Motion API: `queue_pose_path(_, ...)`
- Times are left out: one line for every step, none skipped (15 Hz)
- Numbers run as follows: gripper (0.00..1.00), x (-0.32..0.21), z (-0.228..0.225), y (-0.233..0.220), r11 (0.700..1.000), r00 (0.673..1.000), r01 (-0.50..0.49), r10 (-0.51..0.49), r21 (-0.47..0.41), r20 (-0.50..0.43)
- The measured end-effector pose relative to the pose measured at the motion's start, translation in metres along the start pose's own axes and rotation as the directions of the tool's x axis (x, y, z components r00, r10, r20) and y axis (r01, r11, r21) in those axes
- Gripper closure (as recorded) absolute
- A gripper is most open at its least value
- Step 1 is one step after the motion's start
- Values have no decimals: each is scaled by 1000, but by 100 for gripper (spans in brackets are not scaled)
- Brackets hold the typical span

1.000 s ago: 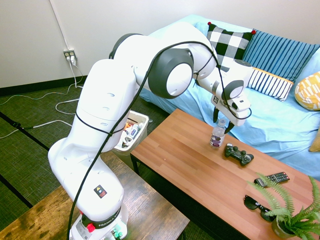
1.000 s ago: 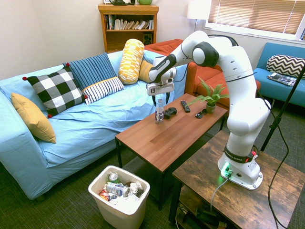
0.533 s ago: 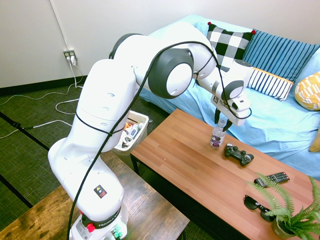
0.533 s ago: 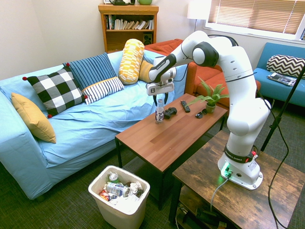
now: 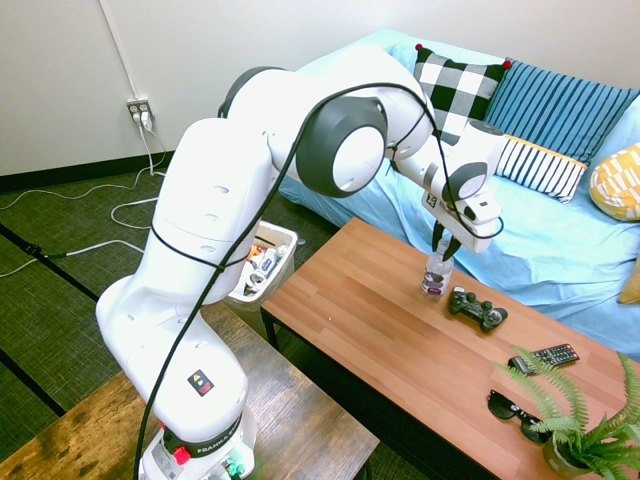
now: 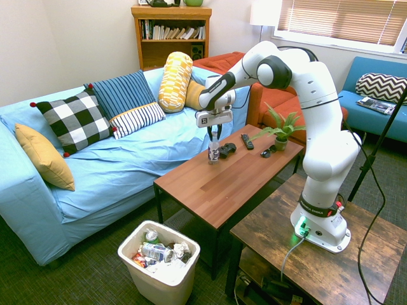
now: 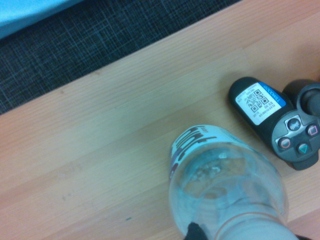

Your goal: Throw the bottle in the trash bin

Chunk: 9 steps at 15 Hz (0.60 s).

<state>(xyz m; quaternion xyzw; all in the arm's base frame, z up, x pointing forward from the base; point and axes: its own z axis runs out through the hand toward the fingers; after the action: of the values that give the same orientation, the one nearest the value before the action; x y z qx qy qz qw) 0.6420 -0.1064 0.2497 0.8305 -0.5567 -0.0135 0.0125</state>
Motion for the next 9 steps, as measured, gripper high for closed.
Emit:
queue_pose_path(100, -1, -5, 1, 1000, 1000, 3, -3, 13, -6)
queue_pose_path(100, -7, -15, 2, 999, 1000, 14, -13, 30, -13)
queue_pose_path(100, -17, -28, 5, 998, 999, 31, -30, 54, -22)
queue_pose_path(100, -32, -44, 9, 996, 998, 50, -48, 76, -28)
queue_pose_path(100, -54, -61, 13, 992, 997, 78, -75, 101, -36)
queue_pose_path(100, -79, -78, 15, 986, 993, 113, -108, 125, -46)
queue_pose_path(100, -110, -94, 17, 978, 988, 151, -144, 141, -57)
queue_pose_path(100, -146, -109, 17, 970, 981, 188, -179, 153, -71)
queue_pose_path(100, -180, -121, 17, 962, 974, 220, -209, 162, -84)
